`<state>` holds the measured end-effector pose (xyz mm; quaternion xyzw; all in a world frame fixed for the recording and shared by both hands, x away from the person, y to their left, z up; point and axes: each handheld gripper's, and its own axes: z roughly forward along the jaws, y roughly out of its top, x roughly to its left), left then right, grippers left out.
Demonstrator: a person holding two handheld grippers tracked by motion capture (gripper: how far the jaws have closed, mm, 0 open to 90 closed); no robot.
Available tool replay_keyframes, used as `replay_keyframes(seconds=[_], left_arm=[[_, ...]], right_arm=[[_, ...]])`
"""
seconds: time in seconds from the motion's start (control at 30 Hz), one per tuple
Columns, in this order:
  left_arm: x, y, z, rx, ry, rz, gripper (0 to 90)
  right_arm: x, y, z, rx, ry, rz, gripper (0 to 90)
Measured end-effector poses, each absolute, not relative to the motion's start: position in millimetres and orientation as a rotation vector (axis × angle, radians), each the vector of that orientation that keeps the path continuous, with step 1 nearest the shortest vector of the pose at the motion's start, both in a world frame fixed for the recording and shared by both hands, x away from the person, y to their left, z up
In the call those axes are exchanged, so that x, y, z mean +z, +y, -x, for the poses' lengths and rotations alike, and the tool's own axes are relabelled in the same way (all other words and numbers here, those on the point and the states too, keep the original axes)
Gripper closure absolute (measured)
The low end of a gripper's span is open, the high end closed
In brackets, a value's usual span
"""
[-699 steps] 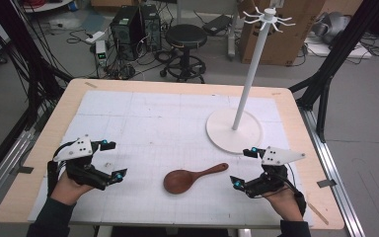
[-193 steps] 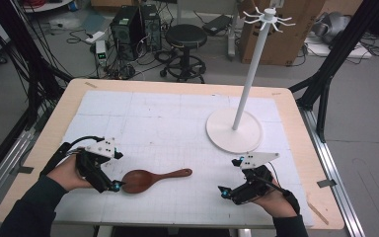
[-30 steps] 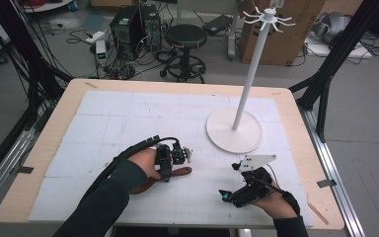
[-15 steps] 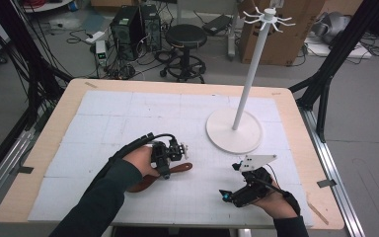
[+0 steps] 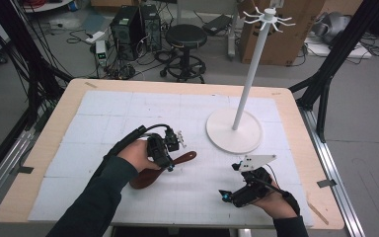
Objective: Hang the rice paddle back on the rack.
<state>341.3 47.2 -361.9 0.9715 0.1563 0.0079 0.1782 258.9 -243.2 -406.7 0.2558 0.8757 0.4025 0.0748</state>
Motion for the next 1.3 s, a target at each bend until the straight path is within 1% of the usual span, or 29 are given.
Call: replay_keyframes(seconds=[0.17,0.23,0.43,0.87,1.3], left_arm=[[-342.7,52.1,-340.1,0.073,0.450,-2.670,78.9],[-337.0,53.6,-340.9,0.040,0.447,-2.640,78.8],[-323.9,57.1,-342.2,0.043,0.453,-2.553,78.8],[-291.6,52.5,-350.5,0.054,0.424,-2.450,78.8],[-268.6,50.1,-364.6,0.023,0.406,-2.355,78.8]], right_arm=[[-406.8,-243.0,-259.0,1.209,2.626,-0.769,0.2],[-406.7,-242.8,-259.0,1.209,2.627,-0.768,0.2],[-406.6,-242.6,-258.9,1.209,2.627,-0.768,0.2],[-406.4,-243.5,-258.9,1.217,2.624,-0.762,0.2],[-405.8,-244.4,-258.7,1.224,2.623,-0.763,0.2]])
